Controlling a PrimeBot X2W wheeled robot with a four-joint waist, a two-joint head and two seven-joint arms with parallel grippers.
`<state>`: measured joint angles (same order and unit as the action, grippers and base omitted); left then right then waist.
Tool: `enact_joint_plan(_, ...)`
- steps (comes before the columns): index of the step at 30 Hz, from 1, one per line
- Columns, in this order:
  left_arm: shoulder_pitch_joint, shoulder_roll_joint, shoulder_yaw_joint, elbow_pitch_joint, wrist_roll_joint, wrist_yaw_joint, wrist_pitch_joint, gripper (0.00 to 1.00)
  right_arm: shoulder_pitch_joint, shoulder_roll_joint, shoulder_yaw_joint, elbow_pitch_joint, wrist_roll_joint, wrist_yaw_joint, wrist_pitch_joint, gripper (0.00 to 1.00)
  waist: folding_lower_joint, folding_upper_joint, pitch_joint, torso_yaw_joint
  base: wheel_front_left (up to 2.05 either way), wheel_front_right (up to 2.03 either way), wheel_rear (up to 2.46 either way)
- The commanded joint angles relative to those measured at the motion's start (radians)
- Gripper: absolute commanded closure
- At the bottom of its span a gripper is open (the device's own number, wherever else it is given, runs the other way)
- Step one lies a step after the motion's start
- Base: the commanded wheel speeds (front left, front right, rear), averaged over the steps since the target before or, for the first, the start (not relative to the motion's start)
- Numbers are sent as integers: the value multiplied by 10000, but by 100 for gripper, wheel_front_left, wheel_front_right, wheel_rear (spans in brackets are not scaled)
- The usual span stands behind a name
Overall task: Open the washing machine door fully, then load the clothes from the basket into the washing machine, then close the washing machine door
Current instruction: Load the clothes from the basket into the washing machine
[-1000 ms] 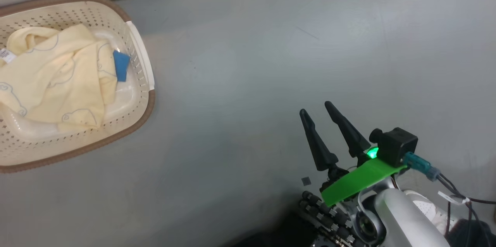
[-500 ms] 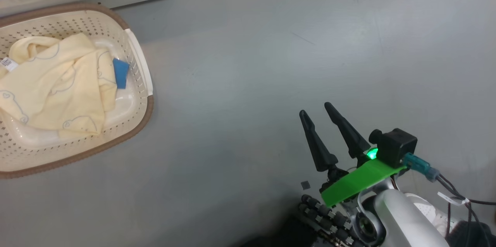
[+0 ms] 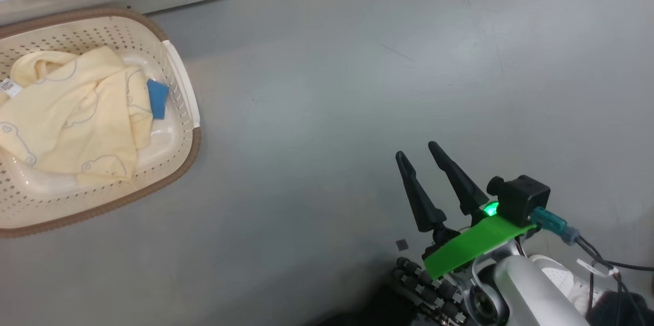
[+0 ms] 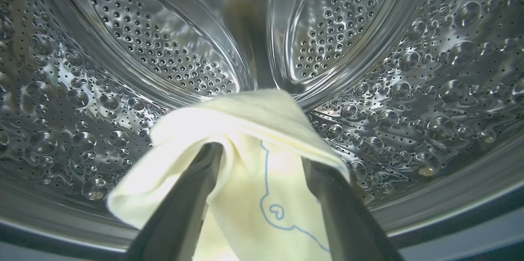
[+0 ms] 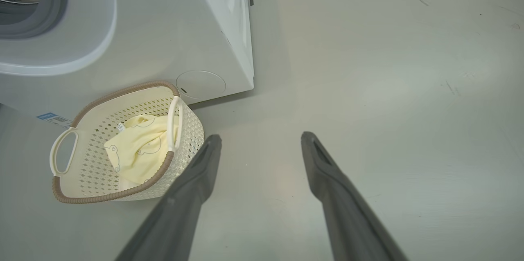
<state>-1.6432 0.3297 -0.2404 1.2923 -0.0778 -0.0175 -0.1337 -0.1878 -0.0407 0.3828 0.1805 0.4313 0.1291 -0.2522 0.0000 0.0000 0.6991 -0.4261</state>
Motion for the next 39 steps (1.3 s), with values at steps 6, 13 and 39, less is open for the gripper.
enact_joint_plan(6, -352, 192, -22, -176, -224, 163, -47, 0, 248, -95, 77, -175, 62, 16, -95, 0, 0, 0, -99, 133, 0, 0, 0)
enact_joint_plan(13, -15, -137, -8, -122, -454, 292, -127, 0, 200, -95, -20, -121, -18, 16, -95, 0, 0, 0, -386, 449, 0, 0, 0)
enact_joint_plan(39, 1309, -864, 144, -44, -1365, 131, -669, 0, 102, -95, -208, 95, -366, 16, -95, 0, 0, 0, -1437, 1259, 0, 0, 0)
